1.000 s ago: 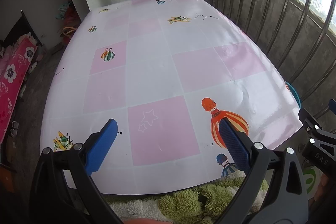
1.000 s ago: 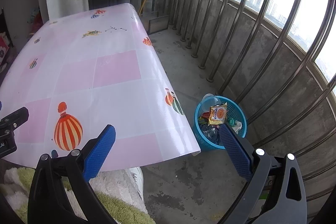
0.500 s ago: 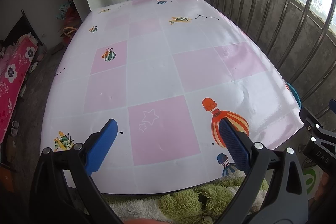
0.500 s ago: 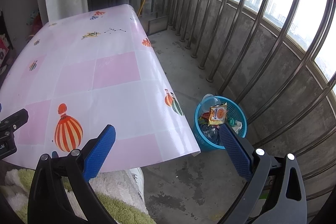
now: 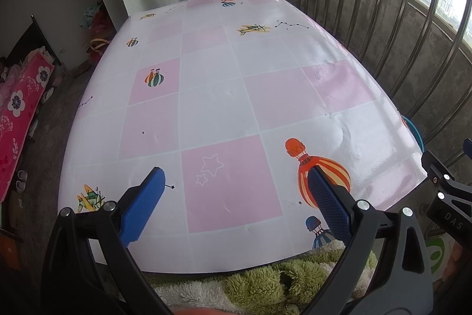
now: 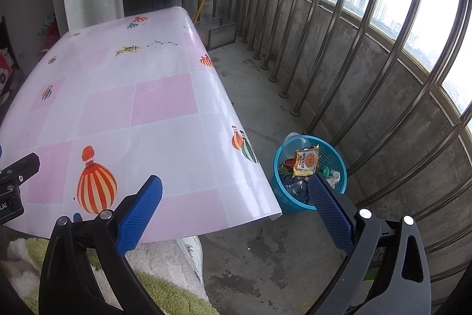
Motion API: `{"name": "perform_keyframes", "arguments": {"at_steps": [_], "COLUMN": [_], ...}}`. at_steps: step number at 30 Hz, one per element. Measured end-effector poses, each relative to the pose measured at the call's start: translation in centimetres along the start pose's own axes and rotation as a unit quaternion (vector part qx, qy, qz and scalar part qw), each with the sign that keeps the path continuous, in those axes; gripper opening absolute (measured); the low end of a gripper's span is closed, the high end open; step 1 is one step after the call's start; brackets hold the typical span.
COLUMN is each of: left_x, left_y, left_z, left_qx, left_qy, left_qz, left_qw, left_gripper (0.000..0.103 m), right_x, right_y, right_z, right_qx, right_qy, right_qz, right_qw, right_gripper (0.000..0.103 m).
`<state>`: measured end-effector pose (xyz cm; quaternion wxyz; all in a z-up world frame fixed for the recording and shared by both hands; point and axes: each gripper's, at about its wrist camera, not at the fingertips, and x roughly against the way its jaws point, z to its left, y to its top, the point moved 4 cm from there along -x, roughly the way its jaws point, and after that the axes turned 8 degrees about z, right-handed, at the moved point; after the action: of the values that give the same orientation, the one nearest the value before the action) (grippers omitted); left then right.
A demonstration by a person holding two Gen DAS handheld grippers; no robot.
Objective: Collect trash
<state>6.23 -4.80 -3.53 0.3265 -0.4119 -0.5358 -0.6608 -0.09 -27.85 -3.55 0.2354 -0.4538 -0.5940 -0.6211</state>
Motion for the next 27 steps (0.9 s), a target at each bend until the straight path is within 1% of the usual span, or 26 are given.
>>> {"name": "perform_keyframes", "arguments": {"at_steps": [27], "left_x": [0.18], "left_y": [0.15], "left_z": [0.21], "left_qx": [0.001], "left_qy": [0.002], "left_qz": [-0.002], "left_qw": [1.0000], "left_gripper": [0.093], "right_x": [0.05], "right_y": [0.05], "right_z": [0.13], "right_qx": [0.000], "right_qy": [0.001], "right_qz": [-0.001], "right_qw": [1.000], "right_gripper": [0.096]}}
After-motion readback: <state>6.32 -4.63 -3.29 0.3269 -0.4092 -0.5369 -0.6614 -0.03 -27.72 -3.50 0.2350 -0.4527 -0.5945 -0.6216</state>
